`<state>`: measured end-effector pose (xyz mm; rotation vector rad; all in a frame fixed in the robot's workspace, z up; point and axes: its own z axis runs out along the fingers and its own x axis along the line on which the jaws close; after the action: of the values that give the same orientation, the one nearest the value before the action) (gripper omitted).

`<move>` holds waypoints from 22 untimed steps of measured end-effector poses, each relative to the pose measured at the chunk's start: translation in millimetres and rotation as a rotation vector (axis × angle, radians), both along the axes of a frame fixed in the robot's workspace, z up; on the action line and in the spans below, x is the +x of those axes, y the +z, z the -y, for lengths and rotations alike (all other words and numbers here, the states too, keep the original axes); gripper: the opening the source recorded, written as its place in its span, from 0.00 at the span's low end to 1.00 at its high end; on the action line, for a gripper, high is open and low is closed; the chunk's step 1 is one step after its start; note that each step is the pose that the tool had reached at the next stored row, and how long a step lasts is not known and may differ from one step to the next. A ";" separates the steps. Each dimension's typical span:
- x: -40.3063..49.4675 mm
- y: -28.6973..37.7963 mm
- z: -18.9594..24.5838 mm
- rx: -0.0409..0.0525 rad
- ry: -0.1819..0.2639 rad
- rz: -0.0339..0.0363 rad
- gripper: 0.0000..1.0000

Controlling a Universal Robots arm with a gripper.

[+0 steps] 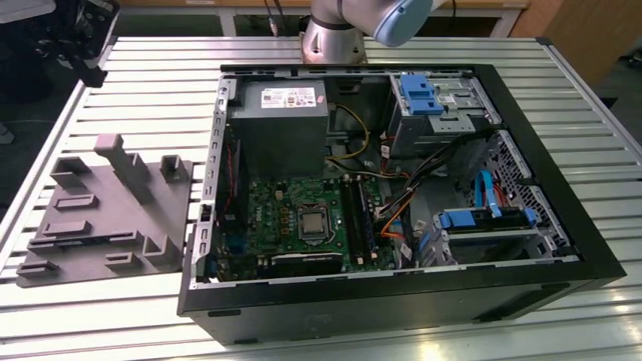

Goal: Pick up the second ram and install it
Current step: 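Reach for the second ram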

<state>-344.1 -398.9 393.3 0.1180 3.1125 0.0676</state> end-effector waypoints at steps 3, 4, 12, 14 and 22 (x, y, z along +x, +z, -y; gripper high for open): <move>-2.4 0.0 0.0 0.0000 0.000 0.0000 0.11; -5.6 0.0 0.0 0.0000 0.000 -0.0001 0.11; -10.4 0.0 0.0 0.0000 0.000 0.0000 0.11; -11.6 0.0 0.0 0.0000 0.000 0.0000 0.11; -13.1 0.0 2.3 0.0000 0.000 0.0000 0.11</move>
<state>-357.2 -401.3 393.3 0.1180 3.1125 0.0676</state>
